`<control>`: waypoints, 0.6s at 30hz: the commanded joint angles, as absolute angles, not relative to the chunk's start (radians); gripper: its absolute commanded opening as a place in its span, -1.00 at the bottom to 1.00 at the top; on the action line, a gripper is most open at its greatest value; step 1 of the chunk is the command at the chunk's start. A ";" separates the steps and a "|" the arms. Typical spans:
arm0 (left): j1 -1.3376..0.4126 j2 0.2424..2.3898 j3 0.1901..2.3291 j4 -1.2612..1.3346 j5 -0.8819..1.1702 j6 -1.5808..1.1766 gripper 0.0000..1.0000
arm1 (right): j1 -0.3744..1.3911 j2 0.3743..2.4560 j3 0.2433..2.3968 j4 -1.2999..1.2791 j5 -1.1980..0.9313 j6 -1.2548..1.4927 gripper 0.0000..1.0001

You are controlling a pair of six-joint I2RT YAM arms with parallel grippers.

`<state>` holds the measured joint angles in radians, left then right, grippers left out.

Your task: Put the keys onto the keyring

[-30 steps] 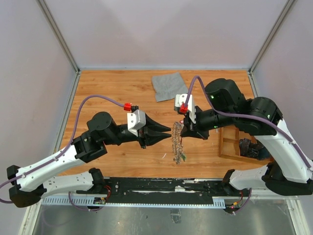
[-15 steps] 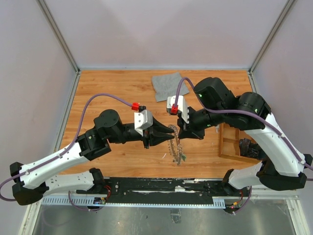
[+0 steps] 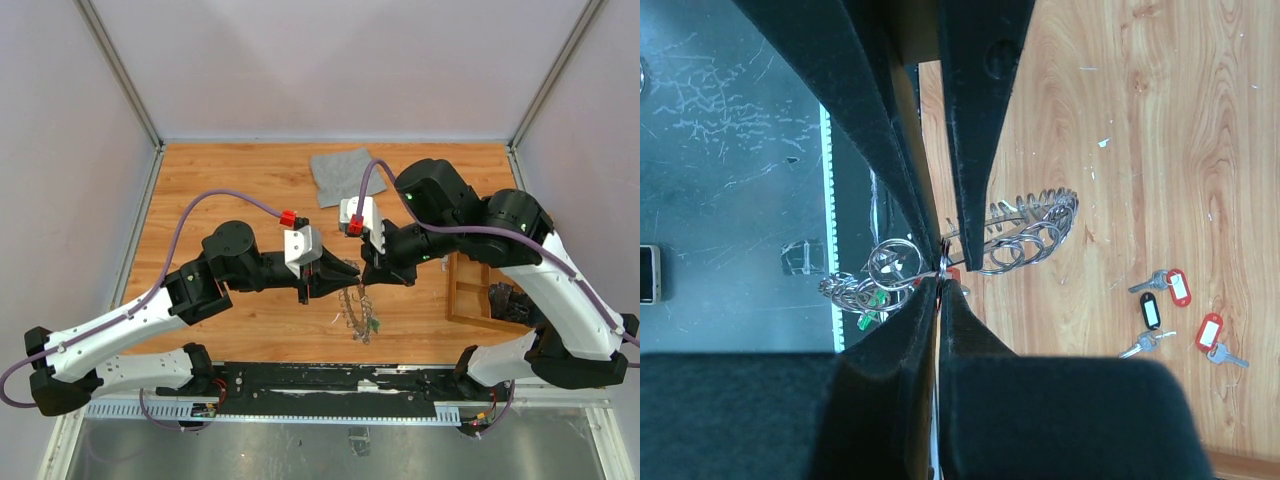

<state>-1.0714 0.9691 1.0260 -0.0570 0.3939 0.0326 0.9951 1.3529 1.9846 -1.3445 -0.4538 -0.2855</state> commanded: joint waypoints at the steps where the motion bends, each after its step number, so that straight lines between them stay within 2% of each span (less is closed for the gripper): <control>1: -1.080 0.969 1.064 -0.043 0.411 0.046 -0.63 | 1.008 1.336 1.975 -1.311 -0.479 -0.293 -0.99; 7: -1.079 0.966 1.066 -0.041 0.416 0.043 -0.99 | 1.008 1.329 1.959 -1.287 -0.469 -0.287 -0.99; 10: -1.080 0.961 1.062 -0.038 0.417 0.038 -0.99 | 1.008 1.311 1.943 -1.259 -0.458 -0.278 -0.98; 15: -1.079 0.915 1.023 0.030 0.390 0.006 -0.99 | 1.008 1.250 1.876 -1.162 -0.452 -0.263 -0.73; 18: -1.080 0.886 1.002 0.071 0.378 -0.011 -0.99 | 1.008 1.197 1.823 -1.085 -0.431 -0.251 -0.66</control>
